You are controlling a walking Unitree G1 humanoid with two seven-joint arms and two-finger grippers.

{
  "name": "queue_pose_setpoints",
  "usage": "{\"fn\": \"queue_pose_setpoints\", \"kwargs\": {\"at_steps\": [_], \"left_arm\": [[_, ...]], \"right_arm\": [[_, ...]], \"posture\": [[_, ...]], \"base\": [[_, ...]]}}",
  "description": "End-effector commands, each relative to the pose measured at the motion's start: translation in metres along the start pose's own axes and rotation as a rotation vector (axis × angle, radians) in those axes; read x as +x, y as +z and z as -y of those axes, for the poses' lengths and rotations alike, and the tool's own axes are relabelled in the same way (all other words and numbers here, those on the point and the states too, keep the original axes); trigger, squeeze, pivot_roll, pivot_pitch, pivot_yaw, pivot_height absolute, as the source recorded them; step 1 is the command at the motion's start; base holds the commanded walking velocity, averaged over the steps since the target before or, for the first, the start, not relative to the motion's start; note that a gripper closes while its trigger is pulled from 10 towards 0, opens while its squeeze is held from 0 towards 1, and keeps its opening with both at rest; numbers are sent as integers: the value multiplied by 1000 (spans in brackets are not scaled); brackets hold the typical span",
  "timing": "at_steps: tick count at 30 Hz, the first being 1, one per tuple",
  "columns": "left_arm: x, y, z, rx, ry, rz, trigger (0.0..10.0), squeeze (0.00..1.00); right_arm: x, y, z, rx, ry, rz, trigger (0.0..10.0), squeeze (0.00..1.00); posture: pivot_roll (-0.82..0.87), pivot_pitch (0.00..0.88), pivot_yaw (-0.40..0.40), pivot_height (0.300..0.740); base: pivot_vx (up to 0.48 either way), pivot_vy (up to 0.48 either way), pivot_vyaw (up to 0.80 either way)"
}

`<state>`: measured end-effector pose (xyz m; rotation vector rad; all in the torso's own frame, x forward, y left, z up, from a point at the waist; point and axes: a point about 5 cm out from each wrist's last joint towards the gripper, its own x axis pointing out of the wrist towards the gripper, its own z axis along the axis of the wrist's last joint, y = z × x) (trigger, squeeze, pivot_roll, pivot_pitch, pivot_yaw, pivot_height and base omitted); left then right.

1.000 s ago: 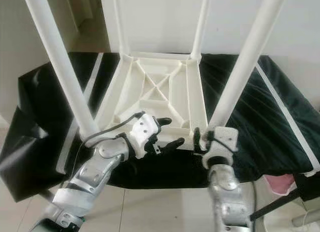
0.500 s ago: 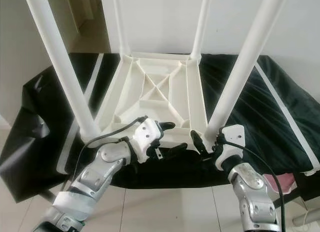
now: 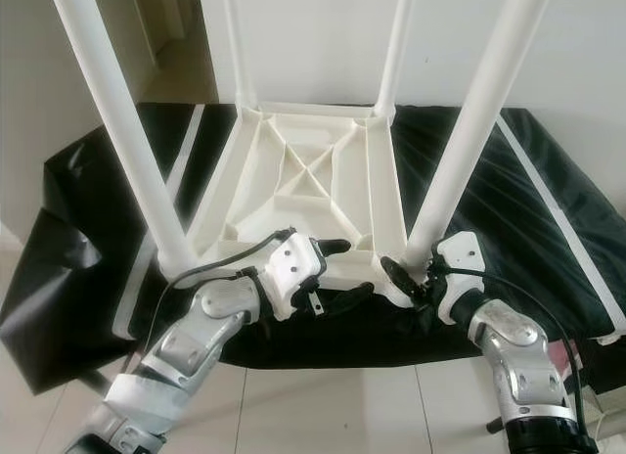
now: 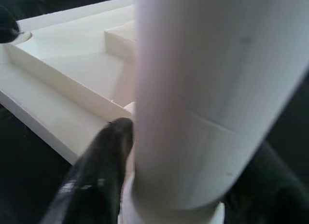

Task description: Building children table

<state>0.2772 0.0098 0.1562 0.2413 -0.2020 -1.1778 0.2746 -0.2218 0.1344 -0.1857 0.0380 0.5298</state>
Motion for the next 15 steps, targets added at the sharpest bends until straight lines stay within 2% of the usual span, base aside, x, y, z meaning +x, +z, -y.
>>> {"fn": "queue_pose_setpoints", "kwargs": {"at_steps": [1, 9, 10, 15], "left_arm": [[-1, 1, 6, 5, -90, 1, 10000, 0], [0, 1, 4, 11, -85, -1, 10000, 0], [0, 1, 3, 12, -83, 0, 10000, 0], [2, 3, 2, 17, -70, 7, 10000, 0]], "right_arm": [[-1, -6, -4, 7, 38, -26, 0, 0], [-4, -9, -7, 47, 40, -21, 0, 0], [-4, -9, -7, 56, 26, -17, 10000, 0], [-3, -9, -13, 96, -30, -7, 10000, 0]], "posture": [[-38, 0, -22, 740], [-50, 0, -23, 740], [-58, 0, -19, 740], [-65, 0, -21, 740]], "base": [[0, 0, 0], [0, 0, 0], [0, 0, 0], [0, 0, 0]]}}
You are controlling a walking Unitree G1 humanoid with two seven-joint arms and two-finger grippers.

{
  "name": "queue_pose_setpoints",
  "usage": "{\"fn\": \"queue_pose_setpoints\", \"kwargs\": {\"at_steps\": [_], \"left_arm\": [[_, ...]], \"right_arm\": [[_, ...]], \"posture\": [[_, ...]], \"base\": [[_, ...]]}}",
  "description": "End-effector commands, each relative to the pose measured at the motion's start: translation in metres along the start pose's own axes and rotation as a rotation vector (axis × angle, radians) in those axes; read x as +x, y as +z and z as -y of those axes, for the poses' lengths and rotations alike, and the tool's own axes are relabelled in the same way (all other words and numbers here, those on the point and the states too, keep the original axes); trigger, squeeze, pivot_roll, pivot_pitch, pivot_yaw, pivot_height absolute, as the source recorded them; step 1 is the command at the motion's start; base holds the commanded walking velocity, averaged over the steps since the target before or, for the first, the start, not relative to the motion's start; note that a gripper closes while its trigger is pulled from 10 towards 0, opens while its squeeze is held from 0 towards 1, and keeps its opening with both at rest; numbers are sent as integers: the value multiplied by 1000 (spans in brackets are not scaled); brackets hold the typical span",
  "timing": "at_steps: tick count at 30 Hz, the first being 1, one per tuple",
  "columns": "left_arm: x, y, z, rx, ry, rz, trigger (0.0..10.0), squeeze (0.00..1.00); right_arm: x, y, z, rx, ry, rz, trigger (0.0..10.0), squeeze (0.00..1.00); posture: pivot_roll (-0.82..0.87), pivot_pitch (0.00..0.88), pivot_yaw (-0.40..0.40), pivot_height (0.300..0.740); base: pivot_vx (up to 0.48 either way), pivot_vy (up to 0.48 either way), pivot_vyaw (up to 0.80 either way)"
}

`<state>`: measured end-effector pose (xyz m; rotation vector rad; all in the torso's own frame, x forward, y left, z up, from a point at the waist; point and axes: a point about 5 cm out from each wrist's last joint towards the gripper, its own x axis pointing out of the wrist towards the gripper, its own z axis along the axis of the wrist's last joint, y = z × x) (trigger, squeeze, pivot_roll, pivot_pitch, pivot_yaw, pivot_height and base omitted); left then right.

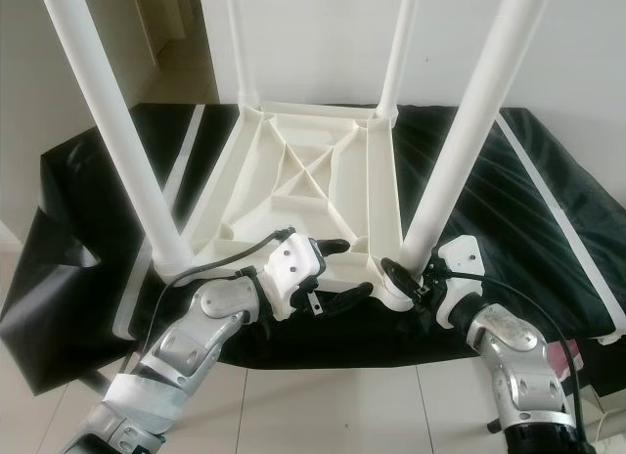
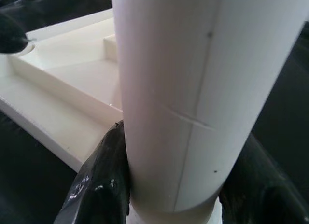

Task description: Building children table

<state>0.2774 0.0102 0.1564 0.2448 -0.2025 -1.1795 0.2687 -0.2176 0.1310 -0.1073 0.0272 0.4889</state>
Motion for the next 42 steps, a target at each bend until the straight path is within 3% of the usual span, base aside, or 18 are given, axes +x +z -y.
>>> {"fn": "queue_pose_setpoints", "kwargs": {"at_steps": [1, 9, 16, 17, 21, 22, 25, 27, 42], "left_arm": [[2, 3, 3, 14, -68, 8, 10000, 0], [6, 1, -2, 27, -4, -13, 10000, 0], [6, 0, -4, 17, 19, -22, 10000, 0], [6, -1, -5, 15, 40, -34, 10000, 0], [5, -2, -6, 18, 53, -39, 10000, 0], [6, -2, -8, 19, 80, -43, 10000, 0], [7, -2, -9, 20, 92, -44, 10000, 0], [7, -2, -8, 23, 92, -41, 10000, 0], [7, 0, -12, 54, 108, -40, 10000, 0]], "right_arm": [[0, -7, -5, 22, 10, -35, 10000, 0], [9, -8, -15, 48, -292, -46, 10000, 0], [11, -8, -22, 91, -415, -46, 10000, 0], [13, -8, -27, 125, -516, -45, 10000, 0], [13, -10, -30, 156, -605, -53, 10000, 0], [15, -14, -39, 204, -713, -70, 10000, 0], [18, -15, -50, 236, -746, -74, 10000, 0], [24, -12, -60, 233, -702, -69, 10000, 0], [24, -4, -56, 207, -729, -54, 10000, 0]], "posture": [[-65, 0, -21, 740], [-72, 0, -24, 740], [-69, 0, -26, 740], [-65, 0, -29, 740], [-65, 0, -29, 740], [-54, 1, -36, 740], [-53, 1, -36, 740], [-53, 0, -36, 740], [-50, 0, -38, 740]], "base": [[0, 0, 0], [0, 0, 0], [0, 0, 0], [0, 0, 0], [0, 0, 0], [0, 0, 0], [0, 0, 0], [0, 0, 0], [0, 0, 0]]}}
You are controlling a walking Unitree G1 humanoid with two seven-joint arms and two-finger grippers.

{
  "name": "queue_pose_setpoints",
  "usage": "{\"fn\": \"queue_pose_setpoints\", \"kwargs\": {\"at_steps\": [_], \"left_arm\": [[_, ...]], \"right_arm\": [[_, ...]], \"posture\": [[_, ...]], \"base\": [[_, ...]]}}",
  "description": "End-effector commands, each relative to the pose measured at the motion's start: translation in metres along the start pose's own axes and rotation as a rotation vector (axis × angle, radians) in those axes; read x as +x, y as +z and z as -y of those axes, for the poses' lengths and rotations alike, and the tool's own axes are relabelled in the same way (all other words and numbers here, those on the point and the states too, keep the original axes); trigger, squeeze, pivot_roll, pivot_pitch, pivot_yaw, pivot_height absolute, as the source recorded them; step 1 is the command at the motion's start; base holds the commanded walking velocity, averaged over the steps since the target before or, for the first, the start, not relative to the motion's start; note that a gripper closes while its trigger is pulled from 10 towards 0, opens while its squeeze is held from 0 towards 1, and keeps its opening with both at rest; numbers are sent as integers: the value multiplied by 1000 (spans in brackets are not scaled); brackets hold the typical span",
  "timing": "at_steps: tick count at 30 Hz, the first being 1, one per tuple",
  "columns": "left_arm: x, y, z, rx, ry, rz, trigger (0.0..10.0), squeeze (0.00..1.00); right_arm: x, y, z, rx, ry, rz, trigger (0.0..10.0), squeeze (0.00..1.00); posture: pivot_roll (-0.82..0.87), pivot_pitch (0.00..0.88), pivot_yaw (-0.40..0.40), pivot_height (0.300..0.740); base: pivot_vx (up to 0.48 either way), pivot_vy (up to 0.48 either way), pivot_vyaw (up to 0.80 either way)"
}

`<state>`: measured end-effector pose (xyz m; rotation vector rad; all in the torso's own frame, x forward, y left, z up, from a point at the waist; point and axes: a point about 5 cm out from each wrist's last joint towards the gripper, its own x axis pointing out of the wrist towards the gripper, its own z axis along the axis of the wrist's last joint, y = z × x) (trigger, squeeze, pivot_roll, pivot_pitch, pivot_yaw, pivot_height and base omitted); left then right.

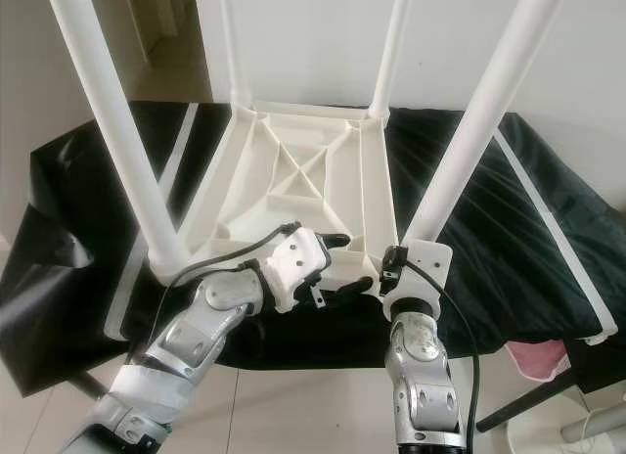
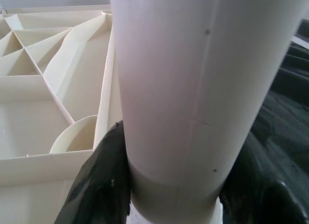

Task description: Building children table

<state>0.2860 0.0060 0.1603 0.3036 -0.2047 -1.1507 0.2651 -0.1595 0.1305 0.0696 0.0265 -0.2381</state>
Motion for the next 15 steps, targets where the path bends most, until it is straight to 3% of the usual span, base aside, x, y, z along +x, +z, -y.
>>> {"fn": "queue_pose_setpoints", "kwargs": {"at_steps": [1, 3, 4, 8, 12, 15], "left_arm": [[0, -2, -5, 5, 89, -9, 10000, 0], [0, -2, -5, 5, 89, -9, 10000, 0], [0, -2, -5, 7, 90, -9, 10000, 0], [0, 0, -4, 12, 90, -2, 10000, 0], [-2, 0, -3, 18, 81, 3, 10000, 0], [-2, 1, -3, 18, 78, 4, 10000, 0]], "right_arm": [[-1, -9, -1, -5, -8, -57, 10000, 0], [-1, -9, -1, -5, -8, -57, 10000, 0], [0, -7, 1, -4, -4, -45, 10000, 1000], [1, 3, 5, 11, 55, 14, 10000, 1000], [-2, 10, 16, 13, 237, 56, 10000, 1000], [-3, 11, 19, -8, 269, 62, 10000, 1000]], "posture": [[-50, 0, -38, 740], [-50, 0, -38, 740], [-49, 0, -39, 740], [-50, 0, -38, 740], [-50, 2, -36, 740], [-51, 5, -35, 740]], "base": [[0, 0, 0], [0, 0, 0], [0, 0, 0], [0, 0, 0], [0, 0, 0], [0, 0, 0]]}}
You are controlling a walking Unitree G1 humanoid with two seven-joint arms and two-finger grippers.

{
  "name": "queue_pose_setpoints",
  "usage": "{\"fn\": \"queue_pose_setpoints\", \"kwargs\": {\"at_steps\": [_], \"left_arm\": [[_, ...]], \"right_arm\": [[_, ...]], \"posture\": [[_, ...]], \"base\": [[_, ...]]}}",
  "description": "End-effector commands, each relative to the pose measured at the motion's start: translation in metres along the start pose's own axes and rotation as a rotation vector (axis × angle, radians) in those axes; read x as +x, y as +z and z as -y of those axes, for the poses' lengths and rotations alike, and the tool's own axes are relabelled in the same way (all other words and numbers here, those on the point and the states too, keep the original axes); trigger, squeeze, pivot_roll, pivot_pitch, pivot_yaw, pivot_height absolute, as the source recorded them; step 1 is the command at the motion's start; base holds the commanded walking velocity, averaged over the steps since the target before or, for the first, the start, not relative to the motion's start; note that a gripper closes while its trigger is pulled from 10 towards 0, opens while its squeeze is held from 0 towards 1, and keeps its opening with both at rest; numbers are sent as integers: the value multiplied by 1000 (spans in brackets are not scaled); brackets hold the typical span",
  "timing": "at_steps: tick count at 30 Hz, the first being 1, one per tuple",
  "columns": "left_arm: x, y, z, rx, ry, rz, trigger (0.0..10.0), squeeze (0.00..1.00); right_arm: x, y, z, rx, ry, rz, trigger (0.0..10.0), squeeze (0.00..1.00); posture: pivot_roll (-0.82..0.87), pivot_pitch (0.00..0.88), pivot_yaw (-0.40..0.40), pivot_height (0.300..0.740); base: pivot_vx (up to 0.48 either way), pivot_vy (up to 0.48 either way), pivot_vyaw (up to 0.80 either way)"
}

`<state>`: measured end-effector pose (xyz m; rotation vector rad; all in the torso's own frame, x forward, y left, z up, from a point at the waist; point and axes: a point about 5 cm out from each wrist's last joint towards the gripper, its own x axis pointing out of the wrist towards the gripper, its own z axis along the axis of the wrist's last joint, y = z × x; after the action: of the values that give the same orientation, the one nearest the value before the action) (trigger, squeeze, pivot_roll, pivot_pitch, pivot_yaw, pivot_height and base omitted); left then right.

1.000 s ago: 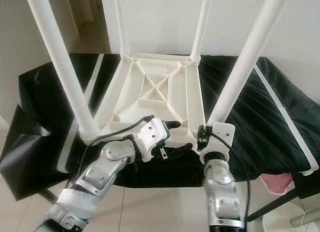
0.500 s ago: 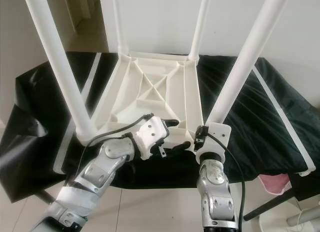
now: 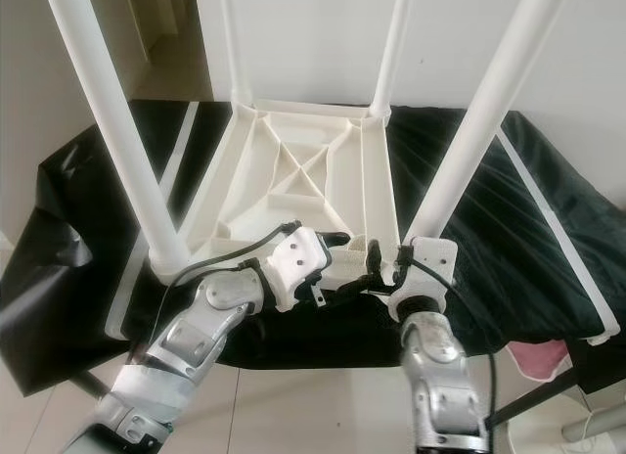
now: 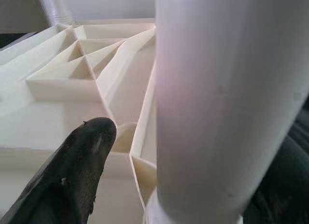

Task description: Building children table

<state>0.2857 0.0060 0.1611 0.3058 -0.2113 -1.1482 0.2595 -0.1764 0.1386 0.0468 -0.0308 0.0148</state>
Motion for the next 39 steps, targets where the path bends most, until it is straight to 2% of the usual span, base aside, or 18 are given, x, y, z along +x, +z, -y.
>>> {"fn": "queue_pose_setpoints", "kwargs": {"at_steps": [1, 3, 4, 5, 6, 7, 9, 14, 16, 19, 21, 23, 27, 28, 29, 30, 32, 39], "left_arm": [[-2, 0, -3, 14, 74, 1, 10000, 0], [-2, 0, -3, 12, 69, 2, 10000, 0], [-2, 0, -3, 12, 69, 2, 10000, 0], [-2, 0, -2, 12, 66, 3, 10000, 0], [-2, 0, -2, 12, 61, 5, 10000, 0], [-2, 0, -2, 12, 61, 5, 10000, 0], [-2, 1, 0, 13, 42, 8, 10000, 0], [-2, 1, 1, 11, 31, 8, 10000, 0], [-1, 0, 1, 13, 16, 4, 10000, 0], [0, 0, 1, 15, 5, 2, 10000, 0], [0, 0, 1, 15, 5, 2, 10000, 0], [1, 1, 0, 22, -1, 4, 10000, 0], [2, 2, 0, 29, -6, 5, 10000, 0], [2, 2, -1, 30, -7, 4, 10000, 0], [2, 2, -1, 30, -7, 4, 10000, 0], [2, 2, -1, 31, -7, 3, 10000, 0], [1, 2, -1, 30, -2, 1, 10000, 0], [-2, 0, 0, 17, 10, -3, 10000, 0]], "right_arm": [[-3, 2, 4, -4, 33, 14, 10000, 1000], [-4, -1, 14, -30, 98, -15, 10000, 1000], [-4, -1, 14, -30, 98, -15, 10000, 1000], [-5, -2, 18, -37, 139, -31, 10000, 169], [-6, -3, 23, -56, 188, -42, 10000, 0], [-6, -3, 23, -56, 188, -42, 10000, 0], [-5, -2, 33, -128, 294, -59, 10000, 0], [-3, -2, 40, -170, 340, -70, 10000, 0], [3, -2, 44, -201, 399, -92, 10000, 0], [8, -4, 44, -230, 469, -116, 10000, 0], [8, -4, 44, -230, 469, -116, 10000, 0], [19, -5, 41, -262, 517, -126, 10000, 0], [28, -4, 38, -286, 555, -125, 10000, 0], [31, -5, 37, -297, 575, -128, 4510, 0], [31, -5, 37, -297, 575, -128, 4510, 0], [31, -7, 36, -305, 594, -133, 314, 0], [31, -10, 37, -308, 605, -144, 0, 0], [24, -18, 45, -279, 612, -180, 0, 0]], "posture": [[-51, 5, -35, 740], [-54, 6, -30, 740], [-54, 6, -30, 740], [-54, 6, -30, 740], [-57, 7, -27, 740], [-57, 7, -27, 740], [-55, 5, -25, 740], [-57, 0, -21, 740], [-59, 0, -16, 740], [-61, 0, -12, 740], [-61, 0, -12, 740], [-60, 0, -5, 740], [-55, 0, -8, 740], [-49, 0, -12, 740], [-49, 0, -12, 740], [-49, 0, -12, 740], [-42, 0, -18, 740], [-41, 0, -27, 740]], "base": [[0, 0, 0], [0, 0, 0], [0, 0, 0], [0, 0, 0], [0, 0, 0], [0, 0, 0], [0, 0, 0], [0, 0, 0], [0, 0, 0], [0, 0, 0], [0, 0, 0], [0, 0, 0], [0, 0, 0], [0, 0, 0], [0, 0, 0], [0, 0, 0], [0, 0, 0], [0, 0, 0]]}}
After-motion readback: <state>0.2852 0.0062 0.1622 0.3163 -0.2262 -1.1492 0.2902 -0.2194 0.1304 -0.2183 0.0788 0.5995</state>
